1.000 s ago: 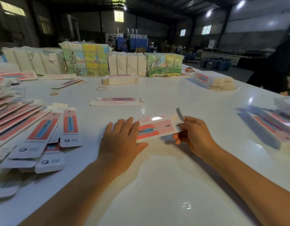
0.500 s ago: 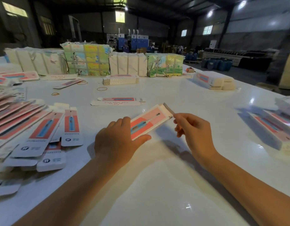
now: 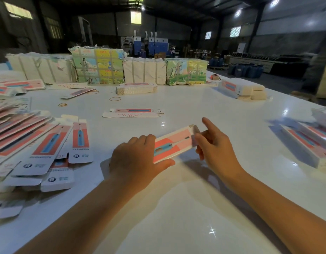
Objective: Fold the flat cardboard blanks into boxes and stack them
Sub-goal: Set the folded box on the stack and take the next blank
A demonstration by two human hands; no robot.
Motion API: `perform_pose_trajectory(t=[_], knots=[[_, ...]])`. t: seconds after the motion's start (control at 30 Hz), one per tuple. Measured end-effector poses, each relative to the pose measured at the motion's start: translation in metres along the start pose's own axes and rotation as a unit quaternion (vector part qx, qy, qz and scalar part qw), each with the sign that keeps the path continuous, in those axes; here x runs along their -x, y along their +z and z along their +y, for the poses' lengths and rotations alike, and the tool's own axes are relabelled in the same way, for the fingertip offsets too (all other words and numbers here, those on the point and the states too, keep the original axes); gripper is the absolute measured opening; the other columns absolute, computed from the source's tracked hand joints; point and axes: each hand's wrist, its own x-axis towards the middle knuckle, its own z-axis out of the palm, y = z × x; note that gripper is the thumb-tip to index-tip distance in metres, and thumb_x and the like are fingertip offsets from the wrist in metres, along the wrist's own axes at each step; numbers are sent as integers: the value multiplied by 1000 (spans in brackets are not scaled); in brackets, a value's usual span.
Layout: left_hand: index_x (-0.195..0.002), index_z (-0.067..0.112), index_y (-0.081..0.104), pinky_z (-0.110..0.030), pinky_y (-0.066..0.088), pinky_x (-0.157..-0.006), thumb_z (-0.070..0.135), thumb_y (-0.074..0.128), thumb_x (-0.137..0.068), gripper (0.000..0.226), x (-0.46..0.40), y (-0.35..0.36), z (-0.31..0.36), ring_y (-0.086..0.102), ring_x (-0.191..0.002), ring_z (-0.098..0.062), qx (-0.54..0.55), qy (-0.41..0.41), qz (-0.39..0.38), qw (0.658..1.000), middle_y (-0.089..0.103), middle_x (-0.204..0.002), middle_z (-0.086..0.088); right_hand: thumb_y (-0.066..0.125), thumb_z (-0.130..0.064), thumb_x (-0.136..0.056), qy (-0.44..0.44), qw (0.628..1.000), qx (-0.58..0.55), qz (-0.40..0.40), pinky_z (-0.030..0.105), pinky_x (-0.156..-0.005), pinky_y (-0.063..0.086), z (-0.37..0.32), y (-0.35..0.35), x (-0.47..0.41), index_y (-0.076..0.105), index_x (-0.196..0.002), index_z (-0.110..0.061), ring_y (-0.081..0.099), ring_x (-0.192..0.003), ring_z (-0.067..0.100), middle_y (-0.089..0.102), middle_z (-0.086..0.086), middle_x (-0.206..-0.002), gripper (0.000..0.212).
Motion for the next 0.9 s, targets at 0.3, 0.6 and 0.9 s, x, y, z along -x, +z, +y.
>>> perform_pose_trajectory(t=[0.3,0.6,0.9], knots=[[-74,10,63,-22,37,-35,66,56,-57,58,2,4,4,53,-41,-16,-23,34,35,999,61,-58,-2,49,-2,-91,-40,994,101,-21,19,-56,41,-4,0,2,61,-77,-16,52,-56,5,65,1,-72,24],[-92,13,62,-23,42,-48,74,38,-65,71,4,1,6,56,-56,-17,25,-19,21,999,66,-76,-2,72,-19,-82,23,998,58,9,32,-90,44,-1,-11,-10,36,-140,-21,47,-111,17,38,2,-132,69],[-115,27,43,-16,32,-59,78,15,-60,80,9,8,12,41,-72,-7,-65,-22,-3,998,57,-101,11,36,-40,-98,-123,968,209,-60,9,-59,49,5,7,5,47,-97,-28,62,-70,4,58,-22,-78,16]])
